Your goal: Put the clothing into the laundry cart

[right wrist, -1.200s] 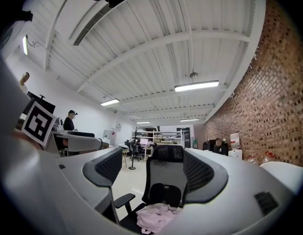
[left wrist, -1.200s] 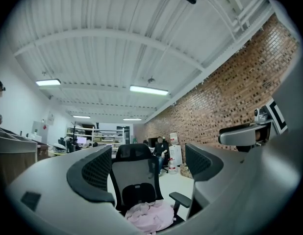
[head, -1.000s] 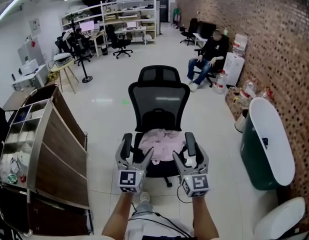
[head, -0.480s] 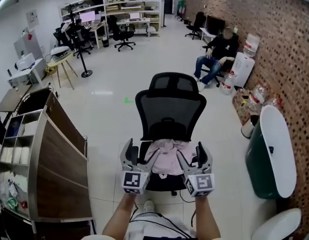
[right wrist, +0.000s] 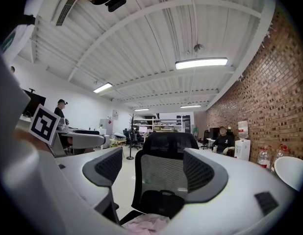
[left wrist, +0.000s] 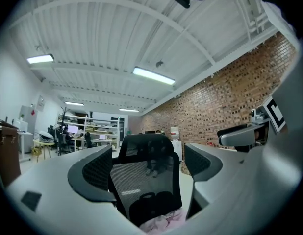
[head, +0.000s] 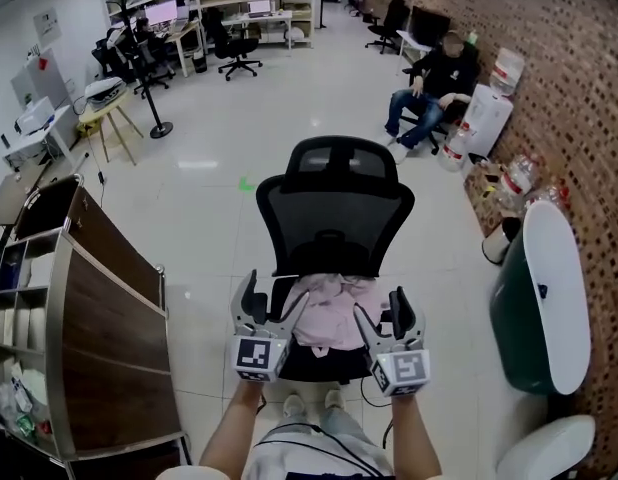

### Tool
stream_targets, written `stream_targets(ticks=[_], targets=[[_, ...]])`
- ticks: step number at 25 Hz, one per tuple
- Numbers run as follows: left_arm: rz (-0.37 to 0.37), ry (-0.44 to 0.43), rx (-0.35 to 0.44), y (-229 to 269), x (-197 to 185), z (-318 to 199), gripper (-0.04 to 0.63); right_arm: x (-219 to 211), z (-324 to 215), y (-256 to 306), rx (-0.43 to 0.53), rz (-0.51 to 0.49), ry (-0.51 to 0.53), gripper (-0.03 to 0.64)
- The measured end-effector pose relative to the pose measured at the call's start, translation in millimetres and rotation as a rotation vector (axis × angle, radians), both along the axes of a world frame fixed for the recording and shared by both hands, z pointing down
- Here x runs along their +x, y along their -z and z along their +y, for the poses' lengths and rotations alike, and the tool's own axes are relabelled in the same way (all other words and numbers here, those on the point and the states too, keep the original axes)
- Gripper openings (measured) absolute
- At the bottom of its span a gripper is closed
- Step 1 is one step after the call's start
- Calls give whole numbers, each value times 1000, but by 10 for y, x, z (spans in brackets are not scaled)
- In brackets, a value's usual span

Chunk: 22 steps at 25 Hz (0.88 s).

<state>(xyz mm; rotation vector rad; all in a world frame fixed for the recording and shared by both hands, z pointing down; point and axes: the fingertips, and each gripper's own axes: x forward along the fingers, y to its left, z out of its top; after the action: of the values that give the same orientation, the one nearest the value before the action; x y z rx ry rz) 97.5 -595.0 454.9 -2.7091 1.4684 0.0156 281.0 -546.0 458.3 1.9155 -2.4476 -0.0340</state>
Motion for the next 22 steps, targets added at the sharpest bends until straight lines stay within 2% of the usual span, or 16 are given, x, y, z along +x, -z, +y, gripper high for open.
stream_targets(ticks=[5,7,9,12,17,22], targets=[[2,-8,-84,-393,283,-229,440,303,-244,-608,-91,10,22,408],[-19,-38,-108,-585,373,-253,440,327,-296,-1005,-176,8,49,408],[-11,-66,-124,-770,418,-271,440,302,-332,-1458,-264,-1,82,408],[-54,-101,-150,-1169,482,-350,440,270,-394,-2125,-400,14,120,408],[-80,-113,-233,-1776,615,-560,440,219,-577,-3215,-598,58,180,408],[-72,-89,-321,-2364,711,-792,440,196,-850,-4263,-753,92,230,408]])
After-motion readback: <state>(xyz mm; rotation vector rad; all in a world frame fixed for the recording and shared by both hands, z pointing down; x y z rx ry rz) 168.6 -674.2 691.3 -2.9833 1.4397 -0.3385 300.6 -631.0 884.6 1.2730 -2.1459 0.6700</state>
